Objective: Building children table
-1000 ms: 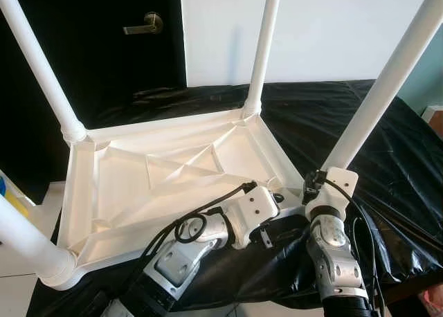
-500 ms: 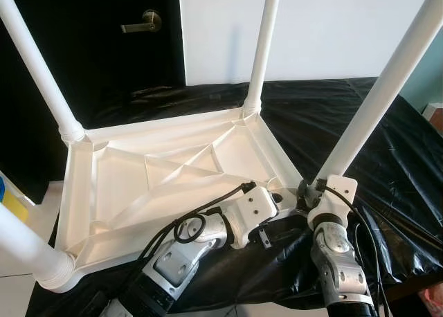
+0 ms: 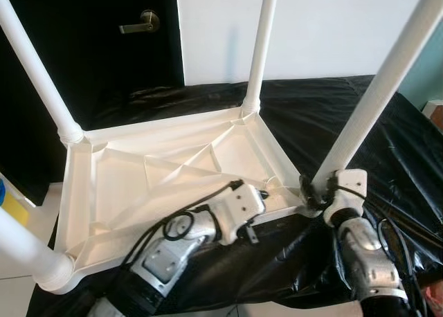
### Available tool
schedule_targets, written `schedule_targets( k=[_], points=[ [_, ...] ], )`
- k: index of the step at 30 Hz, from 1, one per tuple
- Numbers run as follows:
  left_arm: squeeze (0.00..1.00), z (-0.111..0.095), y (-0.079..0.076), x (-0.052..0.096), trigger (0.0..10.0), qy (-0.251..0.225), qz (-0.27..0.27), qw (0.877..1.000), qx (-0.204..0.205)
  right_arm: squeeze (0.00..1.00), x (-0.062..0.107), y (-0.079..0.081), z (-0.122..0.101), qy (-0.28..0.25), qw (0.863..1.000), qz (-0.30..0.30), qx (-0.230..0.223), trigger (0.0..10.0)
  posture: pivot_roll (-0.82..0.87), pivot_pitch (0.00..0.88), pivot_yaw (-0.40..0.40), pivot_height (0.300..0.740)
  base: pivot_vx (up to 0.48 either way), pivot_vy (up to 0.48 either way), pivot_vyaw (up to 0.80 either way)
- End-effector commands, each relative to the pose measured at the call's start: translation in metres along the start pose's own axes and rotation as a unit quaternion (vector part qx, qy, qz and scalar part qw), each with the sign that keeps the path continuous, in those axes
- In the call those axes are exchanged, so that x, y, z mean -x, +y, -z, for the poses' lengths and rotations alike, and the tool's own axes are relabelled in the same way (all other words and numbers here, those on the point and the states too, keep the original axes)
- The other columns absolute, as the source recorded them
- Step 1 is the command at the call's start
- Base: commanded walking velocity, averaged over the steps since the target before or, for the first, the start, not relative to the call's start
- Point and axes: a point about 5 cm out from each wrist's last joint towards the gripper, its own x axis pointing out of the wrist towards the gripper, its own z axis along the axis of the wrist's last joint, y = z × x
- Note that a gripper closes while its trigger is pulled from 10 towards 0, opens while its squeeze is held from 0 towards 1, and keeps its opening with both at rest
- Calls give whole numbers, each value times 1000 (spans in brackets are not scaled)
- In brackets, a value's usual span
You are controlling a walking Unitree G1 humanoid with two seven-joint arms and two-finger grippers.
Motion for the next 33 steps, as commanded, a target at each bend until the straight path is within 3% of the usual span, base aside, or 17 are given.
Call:
schedule_targets(
  k=[1, 7, 10, 17, 19, 22, 27, 29, 33],
  points=[
    [0, 2, -5, 3, 10000, 8, 51, 999, 5, 0, -2, 2, 2, 3, 1000, -31, 0, 10000, -55, 0, -7, 740, 0, 0, 0],
    [0, 8, -2, 18, 10000, 36, 77, 996, 10, 0, -3, 5, 0, 14, 992, -127, 14, 10000, -31, 0, -24, 740, 0, 0, 0],
    [0, 16, 1, 32, 10000, 66, 78, 995, 6, 0, 9, 18, 2, 21, 977, -212, -14, 10000, -20, 0, -40, 740, 0, 0, 0],
    [0, 18, 2, 36, 10000, 74, 78, 994, 3, 0, 13, 27, 1, 15, 972, -234, -20, 10000, -21, 0, -43, 740, 0, 0, 0],
    [0, 22, 9, 43, 10000, 92, 73, 993, -5, 0, 17, 44, 0, 10, 965, -259, -37, 10000, -22, 0, -40, 740, 0, 0, 0],
    [0, 24, 14, 47, 10000, 102, 71, 992, -10, 0, 18, 48, -1, 6, 963, -266, -41, 10000, -23, 0, -38, 740, 0, 0, 0],
    [0, 24, 23, 54, 10000, 111, 69, 991, -17, 0, 16, 41, -5, -4, 964, -262, -38, 10000, -31, 0, -28, 740, 0, 0, 0],
    [0, 19, 27, 55, 10000, 101, 71, 992, -18, 0, 7, 29, -11, -12, 963, -268, -8, 10000, -43, 0, -14, 740, 0, 0, 0],
    [0, 15, 27, 53, 10000, 90, 74, 993, -13, 0, 1, 24, -15, -12, 959, -281, 9, 10000, -45, 0, -12, 740, 0, 0, 0]
  ],
)
